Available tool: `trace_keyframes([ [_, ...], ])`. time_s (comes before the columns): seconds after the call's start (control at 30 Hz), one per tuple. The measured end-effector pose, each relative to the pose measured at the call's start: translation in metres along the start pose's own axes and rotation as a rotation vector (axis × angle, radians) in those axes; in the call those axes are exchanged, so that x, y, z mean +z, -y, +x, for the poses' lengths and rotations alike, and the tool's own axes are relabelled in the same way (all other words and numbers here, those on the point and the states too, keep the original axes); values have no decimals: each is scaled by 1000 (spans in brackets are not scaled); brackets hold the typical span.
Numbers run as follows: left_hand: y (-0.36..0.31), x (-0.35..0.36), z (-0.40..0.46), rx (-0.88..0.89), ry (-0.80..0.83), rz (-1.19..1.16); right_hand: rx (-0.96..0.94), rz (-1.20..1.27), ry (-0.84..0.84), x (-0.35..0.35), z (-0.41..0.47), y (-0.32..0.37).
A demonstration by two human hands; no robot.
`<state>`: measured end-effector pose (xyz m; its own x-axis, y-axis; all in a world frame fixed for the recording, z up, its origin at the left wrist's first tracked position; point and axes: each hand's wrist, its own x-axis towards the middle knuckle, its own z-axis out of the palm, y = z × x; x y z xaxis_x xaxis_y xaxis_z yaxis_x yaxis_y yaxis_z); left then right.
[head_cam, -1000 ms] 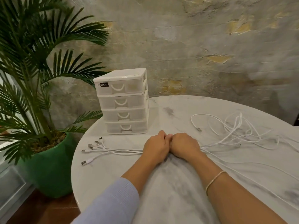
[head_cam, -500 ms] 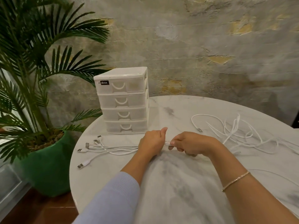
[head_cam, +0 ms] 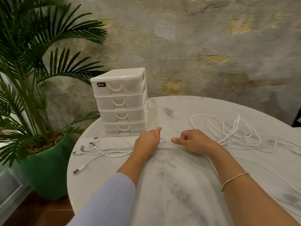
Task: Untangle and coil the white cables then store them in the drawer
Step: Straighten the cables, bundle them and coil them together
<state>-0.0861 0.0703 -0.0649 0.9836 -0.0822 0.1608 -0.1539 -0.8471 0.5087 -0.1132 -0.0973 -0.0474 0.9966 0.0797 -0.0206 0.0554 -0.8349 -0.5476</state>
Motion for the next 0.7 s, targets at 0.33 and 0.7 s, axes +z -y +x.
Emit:
trace_keyframes([
  [0.33, 0, 2, -1, 45, 7, 40, -69, -120, -41, 0, -2, 3],
  [0.7, 3, 2, 1, 34, -35, -11, 38, -255, -66, -3, -1, 6],
])
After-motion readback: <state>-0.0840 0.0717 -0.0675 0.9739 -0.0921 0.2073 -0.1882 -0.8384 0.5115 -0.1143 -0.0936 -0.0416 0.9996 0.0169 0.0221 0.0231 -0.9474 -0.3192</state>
